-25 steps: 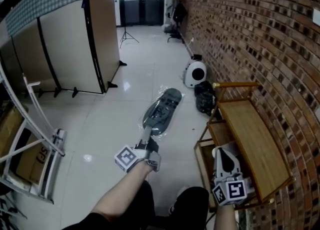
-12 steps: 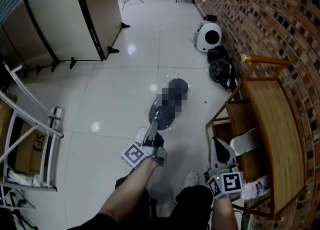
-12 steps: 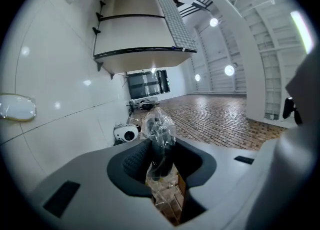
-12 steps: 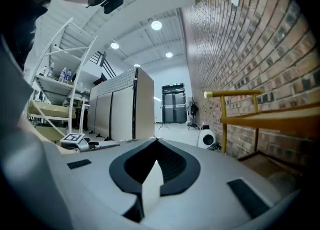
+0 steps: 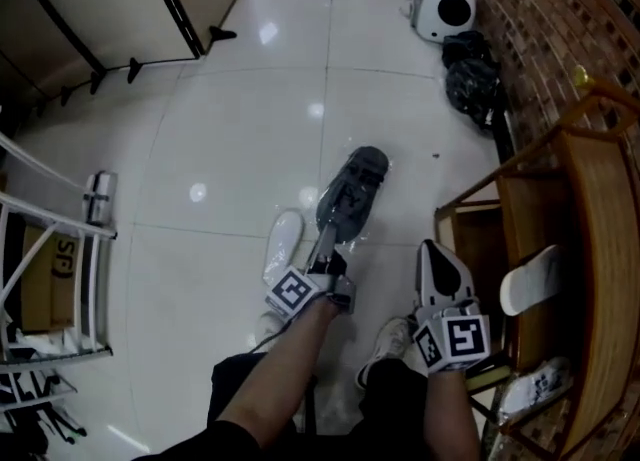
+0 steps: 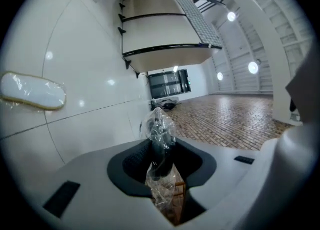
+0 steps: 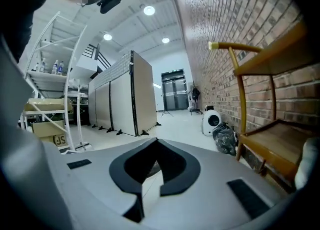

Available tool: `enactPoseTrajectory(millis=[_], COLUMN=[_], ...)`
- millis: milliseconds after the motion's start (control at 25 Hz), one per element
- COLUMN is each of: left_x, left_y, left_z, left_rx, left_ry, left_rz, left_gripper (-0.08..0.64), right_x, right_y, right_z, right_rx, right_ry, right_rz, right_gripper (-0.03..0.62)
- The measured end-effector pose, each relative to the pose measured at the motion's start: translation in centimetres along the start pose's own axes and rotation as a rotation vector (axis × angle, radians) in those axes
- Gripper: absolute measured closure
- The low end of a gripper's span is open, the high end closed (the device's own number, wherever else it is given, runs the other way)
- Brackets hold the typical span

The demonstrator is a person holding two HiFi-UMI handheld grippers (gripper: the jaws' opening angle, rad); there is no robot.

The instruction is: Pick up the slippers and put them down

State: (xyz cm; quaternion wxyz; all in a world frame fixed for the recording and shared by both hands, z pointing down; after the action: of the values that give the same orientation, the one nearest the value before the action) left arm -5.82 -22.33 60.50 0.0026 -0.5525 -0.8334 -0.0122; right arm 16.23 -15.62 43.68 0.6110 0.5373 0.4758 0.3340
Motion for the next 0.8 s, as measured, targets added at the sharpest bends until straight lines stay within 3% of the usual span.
enactPoseTrajectory(millis=[40,160,360,520,800], left_x=[-0.1,1.0,3.3,4.1,6.1], left_y=[0.4,1.3,1.9,2.5,4.0], left_z=[-1.1,-5.2,-10.7,-14.1,-17.9], left_rx=[0.058,0.122,0.082,0.093,0.125], left_ry=[0.019,-0.064,-0.245,-0.365,-0.521], left_rz=[0.036,0.128,0.133,0.147,0.165], left_gripper=[0.451,0.451,0.451,0.451,0.449], right_x=[-0.4,-1.3,-1.8,-2.0,-2.5], right_y=[0.7,2.8,5.7,7.6,8.1], right_z=[0.1,0.4,0.6,1.4,1.0], right_rx=[-0.016,-0.045,-0.107,-0.166,-0.17], right_ry=[-0.003,-0.013,-0.032,-0.017,-0.054], right_rz=[-0.013,-0.057,-0.126,-0.192,-0.246], right_gripper=[0.589,0.589,0.589,0.589,0.589])
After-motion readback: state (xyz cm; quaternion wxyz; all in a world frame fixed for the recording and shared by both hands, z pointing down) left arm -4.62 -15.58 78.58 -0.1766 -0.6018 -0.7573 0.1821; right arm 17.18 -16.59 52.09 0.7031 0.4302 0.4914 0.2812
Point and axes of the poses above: the fingertips, and each gripper's own axes: x backward along the fingers, z to its right, y out of its underside, the point moved 9 cm from there along x, backward along the fingers, and after that the axes turned 8 degrees about x, right-handed, at the moved point
